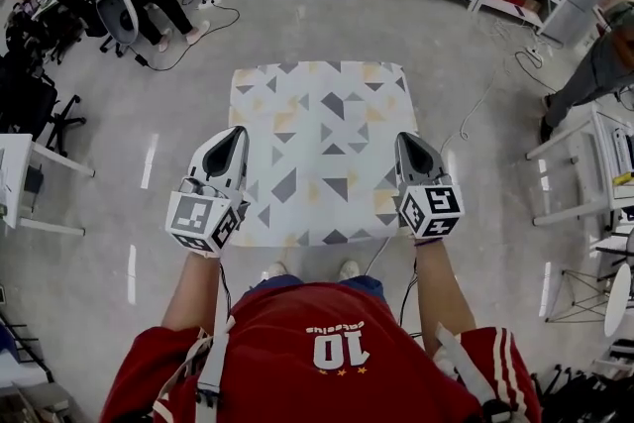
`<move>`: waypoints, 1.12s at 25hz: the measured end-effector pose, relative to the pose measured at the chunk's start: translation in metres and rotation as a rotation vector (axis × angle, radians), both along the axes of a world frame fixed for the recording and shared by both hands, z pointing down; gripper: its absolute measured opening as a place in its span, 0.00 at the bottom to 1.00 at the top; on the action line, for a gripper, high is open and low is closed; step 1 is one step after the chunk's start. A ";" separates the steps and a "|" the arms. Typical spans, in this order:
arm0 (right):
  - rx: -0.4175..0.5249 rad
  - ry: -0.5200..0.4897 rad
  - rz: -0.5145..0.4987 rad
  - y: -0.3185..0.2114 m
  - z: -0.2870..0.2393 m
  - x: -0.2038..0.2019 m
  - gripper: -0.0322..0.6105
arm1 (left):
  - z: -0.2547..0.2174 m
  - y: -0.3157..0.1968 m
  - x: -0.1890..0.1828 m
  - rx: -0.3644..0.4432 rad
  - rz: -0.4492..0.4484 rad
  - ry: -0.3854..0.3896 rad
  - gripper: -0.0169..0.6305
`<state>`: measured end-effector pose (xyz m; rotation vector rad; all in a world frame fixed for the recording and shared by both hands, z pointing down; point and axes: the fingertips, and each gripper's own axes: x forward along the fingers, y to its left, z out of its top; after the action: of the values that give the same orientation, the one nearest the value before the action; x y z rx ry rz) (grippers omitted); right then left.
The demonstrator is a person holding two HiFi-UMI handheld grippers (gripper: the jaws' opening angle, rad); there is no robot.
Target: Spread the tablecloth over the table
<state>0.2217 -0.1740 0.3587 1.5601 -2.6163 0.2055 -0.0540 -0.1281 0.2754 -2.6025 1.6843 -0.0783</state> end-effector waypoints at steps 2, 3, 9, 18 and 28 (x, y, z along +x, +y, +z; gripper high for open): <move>0.045 -0.001 -0.032 0.013 -0.034 -0.015 0.07 | -0.008 0.002 -0.003 0.010 0.009 0.009 0.03; 0.065 0.003 -0.048 0.019 -0.048 -0.021 0.07 | -0.012 0.004 -0.005 0.016 0.013 0.014 0.03; 0.144 -0.013 -0.019 0.041 -0.104 -0.030 0.07 | -0.030 0.009 -0.011 0.044 0.037 0.032 0.03; 0.161 -0.029 0.091 0.048 -0.119 -0.017 0.07 | -0.043 0.011 -0.016 0.063 0.032 0.057 0.03; 0.171 0.001 0.134 0.050 -0.124 -0.023 0.07 | -0.050 0.013 -0.021 0.086 0.025 0.043 0.03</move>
<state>0.1984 -0.1241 0.2344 1.7904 -2.5895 -0.0108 -0.0746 -0.1151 0.2257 -2.5791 1.6293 0.0501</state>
